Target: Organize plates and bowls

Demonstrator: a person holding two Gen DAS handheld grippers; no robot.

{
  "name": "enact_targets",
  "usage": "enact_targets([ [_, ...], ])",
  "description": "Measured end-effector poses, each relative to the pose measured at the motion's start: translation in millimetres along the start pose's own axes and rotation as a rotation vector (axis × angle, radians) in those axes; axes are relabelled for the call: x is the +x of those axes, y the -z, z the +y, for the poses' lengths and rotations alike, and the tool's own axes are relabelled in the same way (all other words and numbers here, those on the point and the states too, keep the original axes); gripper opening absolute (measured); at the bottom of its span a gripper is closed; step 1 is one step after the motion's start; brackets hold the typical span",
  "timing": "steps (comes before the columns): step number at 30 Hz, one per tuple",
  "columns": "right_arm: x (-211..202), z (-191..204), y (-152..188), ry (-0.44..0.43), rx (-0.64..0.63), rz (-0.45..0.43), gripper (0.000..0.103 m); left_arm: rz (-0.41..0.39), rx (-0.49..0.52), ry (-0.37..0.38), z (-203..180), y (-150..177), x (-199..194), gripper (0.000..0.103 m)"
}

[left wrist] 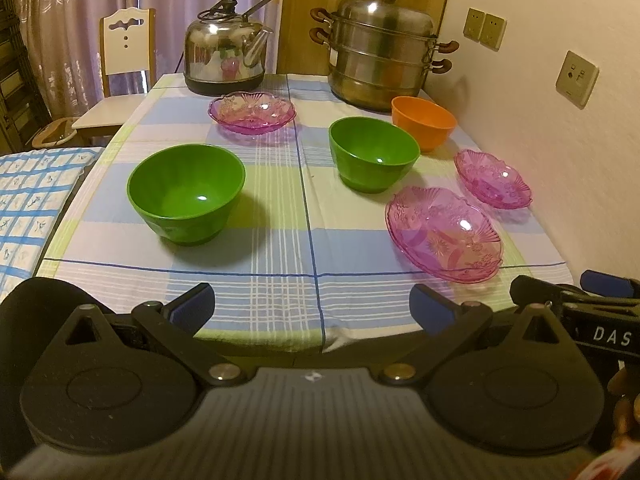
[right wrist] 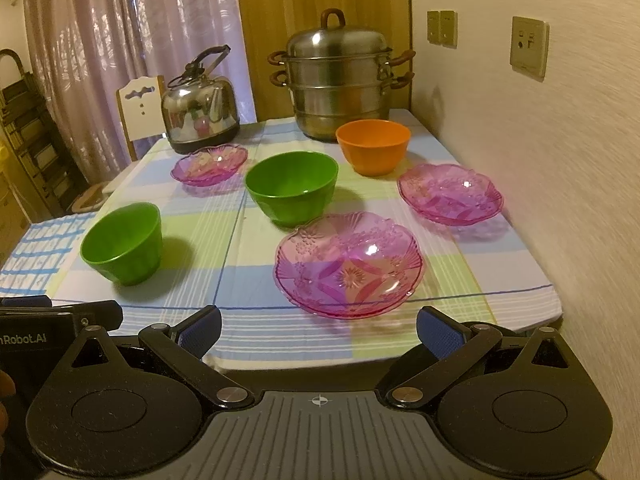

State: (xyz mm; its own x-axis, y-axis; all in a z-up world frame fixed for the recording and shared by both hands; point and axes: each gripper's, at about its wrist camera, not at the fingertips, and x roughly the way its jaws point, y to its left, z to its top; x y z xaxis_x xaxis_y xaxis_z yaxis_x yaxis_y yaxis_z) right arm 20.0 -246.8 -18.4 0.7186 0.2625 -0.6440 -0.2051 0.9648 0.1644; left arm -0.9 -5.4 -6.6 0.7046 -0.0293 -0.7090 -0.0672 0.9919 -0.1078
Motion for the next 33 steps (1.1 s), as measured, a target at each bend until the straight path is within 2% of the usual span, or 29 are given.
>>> enact_targets([
  [33,0.8,-1.5,-0.5,0.0,0.003,-0.001,0.103,0.005,-0.003,0.004,1.3,1.4,1.2,0.103],
])
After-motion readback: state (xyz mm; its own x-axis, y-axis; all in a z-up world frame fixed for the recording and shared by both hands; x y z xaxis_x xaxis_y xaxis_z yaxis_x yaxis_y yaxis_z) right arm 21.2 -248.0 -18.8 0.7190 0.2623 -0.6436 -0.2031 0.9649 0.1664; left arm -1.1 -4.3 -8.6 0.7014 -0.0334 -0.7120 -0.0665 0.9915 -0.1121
